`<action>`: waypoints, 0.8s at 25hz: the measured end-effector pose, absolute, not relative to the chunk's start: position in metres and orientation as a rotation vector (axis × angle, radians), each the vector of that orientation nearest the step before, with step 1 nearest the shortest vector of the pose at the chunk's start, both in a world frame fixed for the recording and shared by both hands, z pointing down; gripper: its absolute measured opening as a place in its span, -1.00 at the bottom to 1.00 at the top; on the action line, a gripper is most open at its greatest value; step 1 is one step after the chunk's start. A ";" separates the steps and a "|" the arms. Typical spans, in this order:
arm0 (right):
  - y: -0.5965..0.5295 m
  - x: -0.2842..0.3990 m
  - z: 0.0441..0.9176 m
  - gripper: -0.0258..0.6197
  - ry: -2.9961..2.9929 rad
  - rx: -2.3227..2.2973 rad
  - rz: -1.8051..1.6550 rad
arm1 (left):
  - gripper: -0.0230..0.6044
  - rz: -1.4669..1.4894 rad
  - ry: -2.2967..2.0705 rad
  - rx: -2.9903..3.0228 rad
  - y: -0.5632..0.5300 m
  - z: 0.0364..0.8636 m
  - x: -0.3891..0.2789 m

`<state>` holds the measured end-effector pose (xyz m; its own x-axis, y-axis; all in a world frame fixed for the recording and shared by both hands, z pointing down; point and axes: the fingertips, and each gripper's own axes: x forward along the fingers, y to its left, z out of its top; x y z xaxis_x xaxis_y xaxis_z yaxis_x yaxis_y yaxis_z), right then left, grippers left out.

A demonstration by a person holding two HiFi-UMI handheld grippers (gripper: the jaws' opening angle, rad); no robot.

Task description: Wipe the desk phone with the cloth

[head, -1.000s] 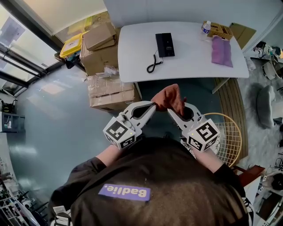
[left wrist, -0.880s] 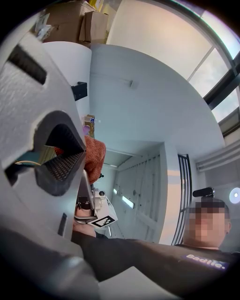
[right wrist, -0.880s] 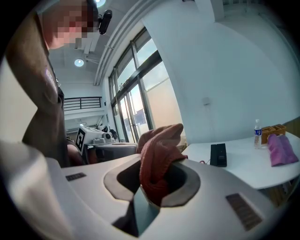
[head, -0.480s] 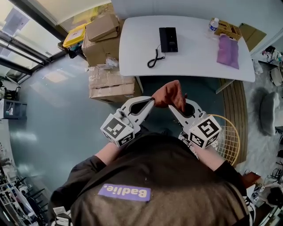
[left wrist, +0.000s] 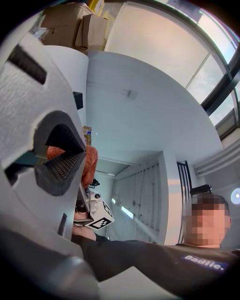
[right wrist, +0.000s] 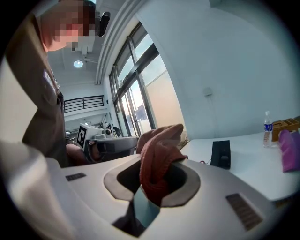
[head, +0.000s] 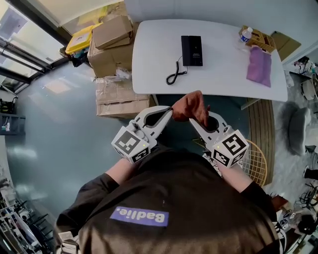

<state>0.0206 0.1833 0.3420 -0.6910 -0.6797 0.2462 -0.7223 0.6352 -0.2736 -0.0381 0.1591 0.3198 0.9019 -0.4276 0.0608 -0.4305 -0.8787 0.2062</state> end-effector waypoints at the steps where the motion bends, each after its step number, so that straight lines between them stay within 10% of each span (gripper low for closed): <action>1: 0.173 0.018 0.342 -0.63 -2.725 1.182 0.536 | -0.88 0.019 -0.638 2.856 0.147 0.319 -0.040; 20: 0.004 -0.009 0.325 -0.63 -2.638 1.385 0.512 | -0.88 0.039 -0.376 2.920 -0.020 0.308 -0.052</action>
<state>-0.0086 0.0038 0.3250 -0.5749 -0.7766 0.2578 -0.8166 0.5248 -0.2402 -0.0520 -0.0195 0.3078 0.9674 -0.2483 0.0509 -0.2534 -0.9482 0.1915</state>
